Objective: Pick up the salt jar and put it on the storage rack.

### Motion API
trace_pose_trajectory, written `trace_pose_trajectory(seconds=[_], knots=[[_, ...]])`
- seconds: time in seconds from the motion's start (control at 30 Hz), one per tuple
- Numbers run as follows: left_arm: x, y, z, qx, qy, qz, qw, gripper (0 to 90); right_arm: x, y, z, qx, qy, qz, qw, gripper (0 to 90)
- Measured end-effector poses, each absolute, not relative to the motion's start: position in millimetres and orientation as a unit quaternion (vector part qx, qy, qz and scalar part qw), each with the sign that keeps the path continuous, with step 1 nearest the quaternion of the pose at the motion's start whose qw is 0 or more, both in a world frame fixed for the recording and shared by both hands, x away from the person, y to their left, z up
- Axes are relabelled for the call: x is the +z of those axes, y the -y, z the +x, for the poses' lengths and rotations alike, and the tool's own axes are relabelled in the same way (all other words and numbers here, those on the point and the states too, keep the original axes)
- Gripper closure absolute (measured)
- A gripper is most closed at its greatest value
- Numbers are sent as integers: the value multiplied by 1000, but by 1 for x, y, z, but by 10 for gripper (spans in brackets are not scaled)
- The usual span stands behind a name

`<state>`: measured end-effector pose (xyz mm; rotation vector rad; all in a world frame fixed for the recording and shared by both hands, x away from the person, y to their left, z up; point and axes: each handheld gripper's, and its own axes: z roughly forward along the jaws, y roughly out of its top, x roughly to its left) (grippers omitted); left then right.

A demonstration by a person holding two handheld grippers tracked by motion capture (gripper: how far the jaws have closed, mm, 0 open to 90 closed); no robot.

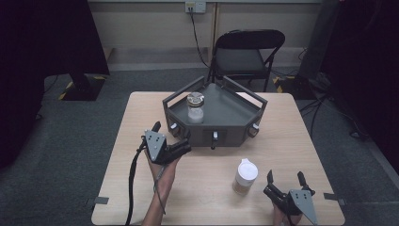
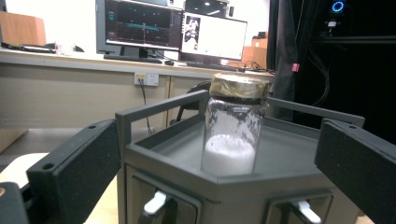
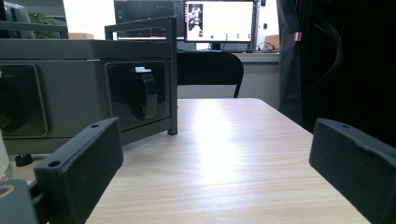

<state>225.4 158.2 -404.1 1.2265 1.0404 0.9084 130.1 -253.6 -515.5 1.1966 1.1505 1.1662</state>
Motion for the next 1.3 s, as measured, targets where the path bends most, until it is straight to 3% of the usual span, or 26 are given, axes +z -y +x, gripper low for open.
trace_pose_trajectory(seconds=[0.17, 1.3], knots=[[-413, -165, 218, 378, -461, 523, 608, 1, -516, 253, 130, 487, -481, 501, 529, 14], [-490, -147, 168, 438, -451, 529, 570, 0, -516, 252, 130, 487, -480, 501, 530, 14]])
